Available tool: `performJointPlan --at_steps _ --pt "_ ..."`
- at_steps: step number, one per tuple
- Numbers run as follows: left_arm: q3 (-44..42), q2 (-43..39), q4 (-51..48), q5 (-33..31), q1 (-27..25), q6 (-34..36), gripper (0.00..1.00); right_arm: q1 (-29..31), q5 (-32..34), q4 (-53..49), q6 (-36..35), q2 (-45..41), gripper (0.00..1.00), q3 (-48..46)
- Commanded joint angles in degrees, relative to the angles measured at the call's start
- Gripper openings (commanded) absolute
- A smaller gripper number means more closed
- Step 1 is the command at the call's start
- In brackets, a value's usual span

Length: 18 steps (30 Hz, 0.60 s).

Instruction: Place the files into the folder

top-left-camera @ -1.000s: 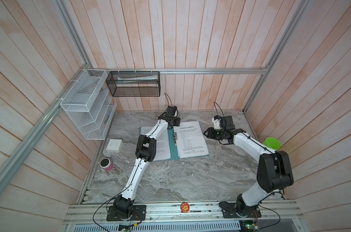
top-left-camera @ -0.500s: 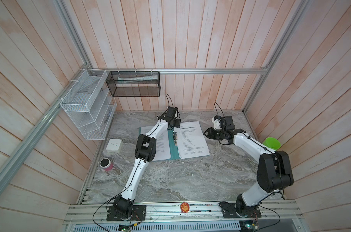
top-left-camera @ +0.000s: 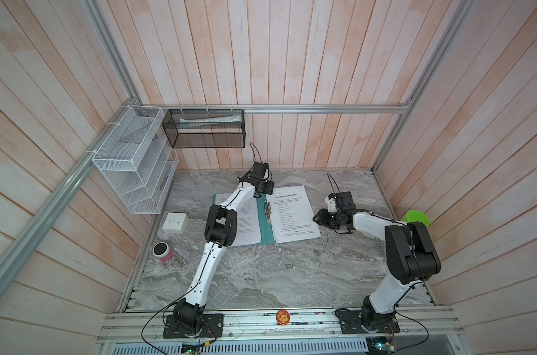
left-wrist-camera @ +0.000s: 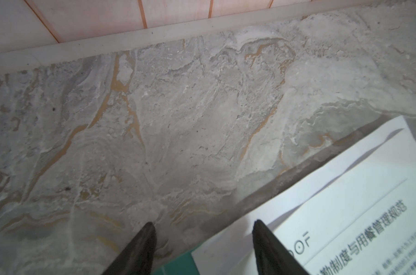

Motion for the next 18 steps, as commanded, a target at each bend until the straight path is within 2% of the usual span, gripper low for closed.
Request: performJointPlan --at_steps 1,10,18 --pt "-1.31 -1.79 -1.24 -0.09 0.07 0.39 0.67 0.81 -0.69 3.38 1.47 0.76 0.41 -0.73" --pt "-4.20 -2.98 0.30 -0.05 0.05 -0.05 0.67 3.82 -0.93 4.03 2.50 3.00 0.39 -0.22" --pt "-5.17 -3.48 0.87 0.64 0.06 0.31 0.67 3.71 1.31 2.18 1.23 2.45 0.39 0.82"
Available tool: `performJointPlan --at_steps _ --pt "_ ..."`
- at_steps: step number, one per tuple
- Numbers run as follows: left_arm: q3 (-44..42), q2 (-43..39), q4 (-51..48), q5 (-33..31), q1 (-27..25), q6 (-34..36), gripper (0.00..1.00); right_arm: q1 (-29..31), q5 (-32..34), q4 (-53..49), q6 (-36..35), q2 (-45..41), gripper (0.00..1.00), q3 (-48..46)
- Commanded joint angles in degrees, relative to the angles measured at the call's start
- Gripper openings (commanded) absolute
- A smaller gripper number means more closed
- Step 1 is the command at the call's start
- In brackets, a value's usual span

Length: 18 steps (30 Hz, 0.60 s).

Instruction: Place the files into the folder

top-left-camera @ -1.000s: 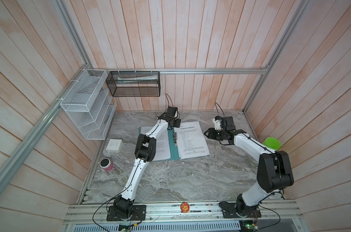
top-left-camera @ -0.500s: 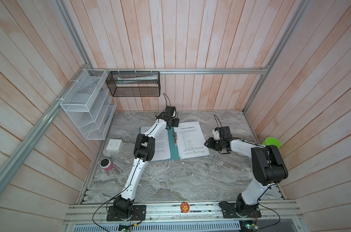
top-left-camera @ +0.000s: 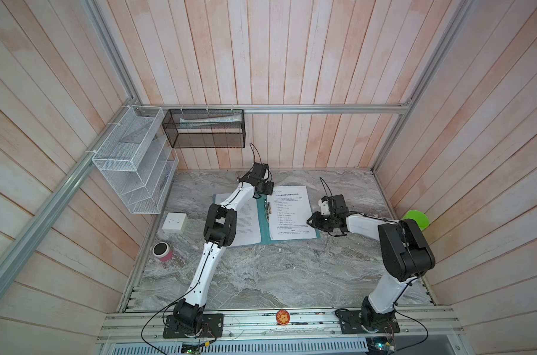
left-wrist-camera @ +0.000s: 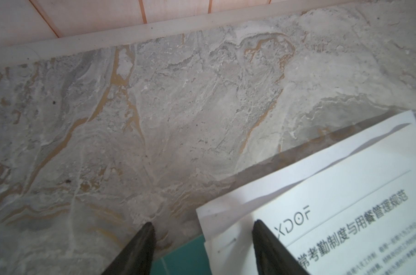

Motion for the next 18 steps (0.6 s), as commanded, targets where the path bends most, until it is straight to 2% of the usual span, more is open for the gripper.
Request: performJointPlan --at_steps 1,10,18 --pt "-1.92 -1.93 -0.29 0.68 0.05 0.22 0.67 -0.18 1.32 -1.26 -1.20 0.37 0.39 1.67" --pt "-2.75 -2.50 0.20 0.97 0.16 0.40 0.66 -2.79 2.71 -3.86 -3.59 1.43 0.41 6.86" --pt "-7.94 -7.35 2.96 0.58 0.31 -0.48 0.69 -4.82 2.12 -3.15 -4.79 12.29 0.46 18.83"
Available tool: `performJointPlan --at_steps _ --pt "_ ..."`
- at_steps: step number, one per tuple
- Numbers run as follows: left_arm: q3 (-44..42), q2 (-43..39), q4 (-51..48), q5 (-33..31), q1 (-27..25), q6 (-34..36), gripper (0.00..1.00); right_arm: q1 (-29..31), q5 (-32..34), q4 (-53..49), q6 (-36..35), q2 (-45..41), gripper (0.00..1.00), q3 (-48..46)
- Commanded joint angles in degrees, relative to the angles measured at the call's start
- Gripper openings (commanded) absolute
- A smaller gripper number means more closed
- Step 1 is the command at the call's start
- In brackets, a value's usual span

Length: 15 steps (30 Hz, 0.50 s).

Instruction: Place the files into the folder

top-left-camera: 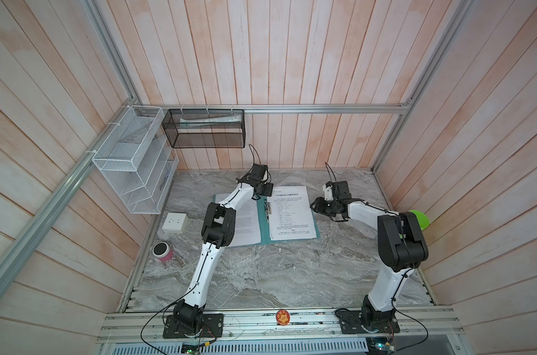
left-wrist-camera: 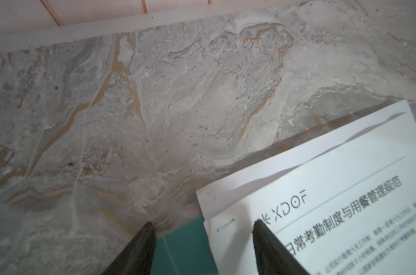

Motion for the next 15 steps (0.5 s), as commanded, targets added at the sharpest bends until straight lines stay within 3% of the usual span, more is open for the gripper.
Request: performJointPlan --at_steps 1,8,15 --pt "-0.93 -3.63 0.65 0.30 0.31 -0.42 0.71 -0.88 -0.71 -0.02 -1.12 5.20 0.46 4.46" --pt "-2.65 -8.28 1.32 0.13 0.33 -0.96 0.78 -1.20 -2.61 0.29 -0.60 14.41 0.45 15.45" --pt "-16.49 -18.33 7.95 0.89 -0.03 -3.60 0.80 -1.23 -4.93 4.12 1.82 20.20 0.43 19.99"
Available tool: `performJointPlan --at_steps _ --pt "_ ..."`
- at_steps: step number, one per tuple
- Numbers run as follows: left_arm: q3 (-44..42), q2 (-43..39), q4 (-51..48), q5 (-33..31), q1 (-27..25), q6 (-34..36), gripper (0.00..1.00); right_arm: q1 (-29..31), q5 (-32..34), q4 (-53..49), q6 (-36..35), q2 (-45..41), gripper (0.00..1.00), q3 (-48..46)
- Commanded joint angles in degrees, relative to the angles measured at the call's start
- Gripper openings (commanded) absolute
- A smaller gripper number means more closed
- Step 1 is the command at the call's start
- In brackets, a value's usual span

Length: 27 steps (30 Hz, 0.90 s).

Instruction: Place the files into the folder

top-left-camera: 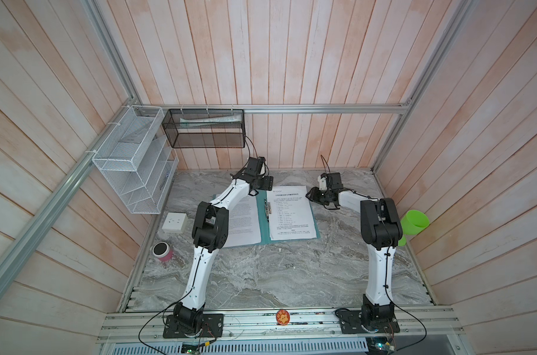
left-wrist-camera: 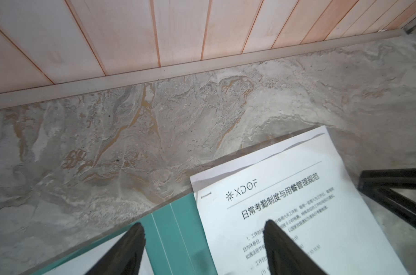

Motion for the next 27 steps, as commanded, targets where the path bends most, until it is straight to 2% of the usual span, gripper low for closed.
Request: performJointPlan --at_steps 1,5,9,21,27 --pt "-5.54 -4.96 4.68 1.04 -0.10 -1.90 0.81 -0.09 -2.48 2.39 1.92 3.04 0.42 1.90" --pt "-12.29 -9.57 7.69 1.99 -0.16 -3.16 0.81 0.26 -3.54 5.69 4.01 3.81 0.40 2.23" --pt "-15.30 -11.35 8.62 2.67 -0.28 -3.59 0.80 0.78 -3.68 5.75 3.86 4.55 0.40 3.77" --pt "-18.04 -10.75 9.64 2.67 -0.68 -4.01 0.80 3.03 -2.52 1.99 2.14 6.45 0.40 8.59" --pt "-18.20 -10.80 9.43 1.96 -0.68 -3.91 0.80 3.05 0.23 1.93 3.74 3.20 0.40 5.86"
